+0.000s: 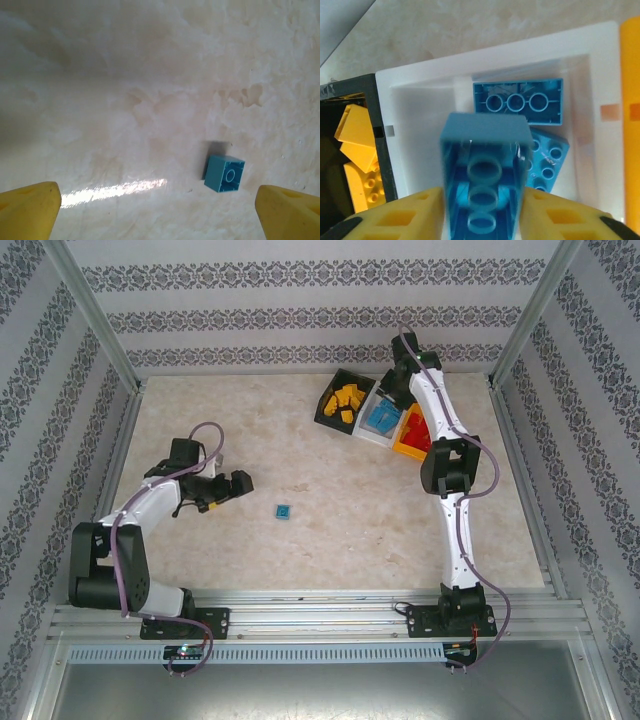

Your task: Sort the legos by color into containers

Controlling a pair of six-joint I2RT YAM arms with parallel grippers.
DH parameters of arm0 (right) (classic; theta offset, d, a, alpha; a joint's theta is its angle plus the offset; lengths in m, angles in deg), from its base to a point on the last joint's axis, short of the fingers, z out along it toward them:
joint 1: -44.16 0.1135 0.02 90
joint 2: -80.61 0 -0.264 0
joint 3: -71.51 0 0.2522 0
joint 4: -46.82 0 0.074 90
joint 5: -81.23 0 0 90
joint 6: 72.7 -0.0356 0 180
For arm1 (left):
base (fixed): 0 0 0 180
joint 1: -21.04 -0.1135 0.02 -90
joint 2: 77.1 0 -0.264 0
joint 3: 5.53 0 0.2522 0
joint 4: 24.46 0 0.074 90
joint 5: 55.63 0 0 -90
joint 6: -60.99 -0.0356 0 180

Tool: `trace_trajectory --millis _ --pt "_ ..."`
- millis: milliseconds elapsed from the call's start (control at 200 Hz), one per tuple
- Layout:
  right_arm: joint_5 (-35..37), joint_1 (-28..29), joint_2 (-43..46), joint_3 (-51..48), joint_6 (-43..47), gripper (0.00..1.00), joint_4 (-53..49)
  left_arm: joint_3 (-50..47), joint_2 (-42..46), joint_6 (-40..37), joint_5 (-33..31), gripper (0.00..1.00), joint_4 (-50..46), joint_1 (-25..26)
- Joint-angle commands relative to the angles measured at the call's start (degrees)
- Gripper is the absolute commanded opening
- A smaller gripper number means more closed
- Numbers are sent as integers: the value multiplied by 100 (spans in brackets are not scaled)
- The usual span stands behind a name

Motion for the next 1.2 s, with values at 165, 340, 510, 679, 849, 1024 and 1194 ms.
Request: trace_trajectory --millis 165,340,510,679,849,1024,1194 --pt "-170 -74 41 72 -19 57 -72 412 -412 -49 73 100 413 351" --pt "-161 -61 398 -250 34 58 -57 508 -477 -169 72 100 459 453" --pt "-133 -48 783 -496 156 59 -113 457 -460 -162 136 100 702 494" --pt "-235 -4 1236 -830 392 59 -67 501 -414 -82 120 100 795 534" --pt "-450 139 1840 -1429 1016 60 302 406 -141 -75 -1 100 961 588" --pt "-722 336 2747 -2646 1474 79 1142 98 304 35 -122 100 1336 638" --pt "-816 555 3461 -3475 1864 98 1569 -131 611 137 -247 100 1538 663"
